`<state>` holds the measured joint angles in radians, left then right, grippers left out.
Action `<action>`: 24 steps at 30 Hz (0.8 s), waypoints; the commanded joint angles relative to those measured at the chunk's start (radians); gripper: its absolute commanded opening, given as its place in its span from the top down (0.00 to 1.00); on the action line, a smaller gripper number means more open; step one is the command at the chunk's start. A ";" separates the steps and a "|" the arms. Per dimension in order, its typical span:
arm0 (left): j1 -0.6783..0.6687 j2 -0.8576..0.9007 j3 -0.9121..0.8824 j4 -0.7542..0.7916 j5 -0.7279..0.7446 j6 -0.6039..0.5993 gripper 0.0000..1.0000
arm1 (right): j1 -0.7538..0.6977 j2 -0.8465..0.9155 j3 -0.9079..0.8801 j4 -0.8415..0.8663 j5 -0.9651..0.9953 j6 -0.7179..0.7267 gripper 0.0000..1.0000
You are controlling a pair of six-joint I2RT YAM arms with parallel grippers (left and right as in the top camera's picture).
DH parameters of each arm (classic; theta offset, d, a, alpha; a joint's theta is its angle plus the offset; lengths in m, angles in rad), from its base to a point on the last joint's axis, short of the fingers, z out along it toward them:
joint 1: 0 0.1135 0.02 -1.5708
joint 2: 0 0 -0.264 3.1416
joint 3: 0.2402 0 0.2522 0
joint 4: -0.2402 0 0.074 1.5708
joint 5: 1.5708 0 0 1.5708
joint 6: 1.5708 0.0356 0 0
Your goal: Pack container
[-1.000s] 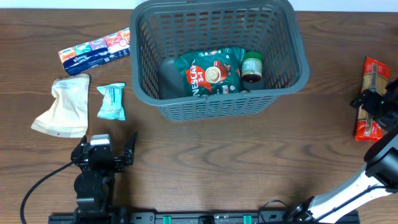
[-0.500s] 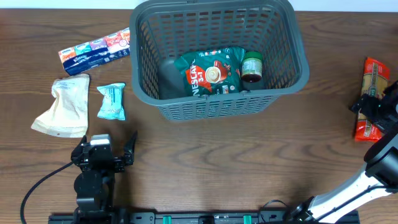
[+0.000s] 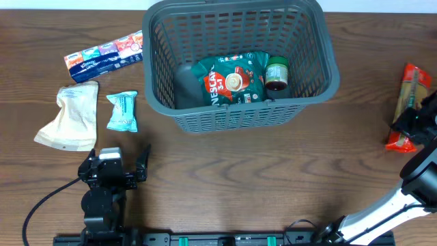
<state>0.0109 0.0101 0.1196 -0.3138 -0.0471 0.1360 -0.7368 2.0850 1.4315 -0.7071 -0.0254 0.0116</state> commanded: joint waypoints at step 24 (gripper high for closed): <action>-0.004 -0.006 -0.022 -0.006 0.010 0.013 0.01 | 0.032 -0.116 0.066 -0.033 -0.375 0.036 0.99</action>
<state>0.0109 0.0101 0.1196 -0.3138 -0.0471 0.1360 -0.7361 2.0609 1.4437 -0.7444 -0.2379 0.0425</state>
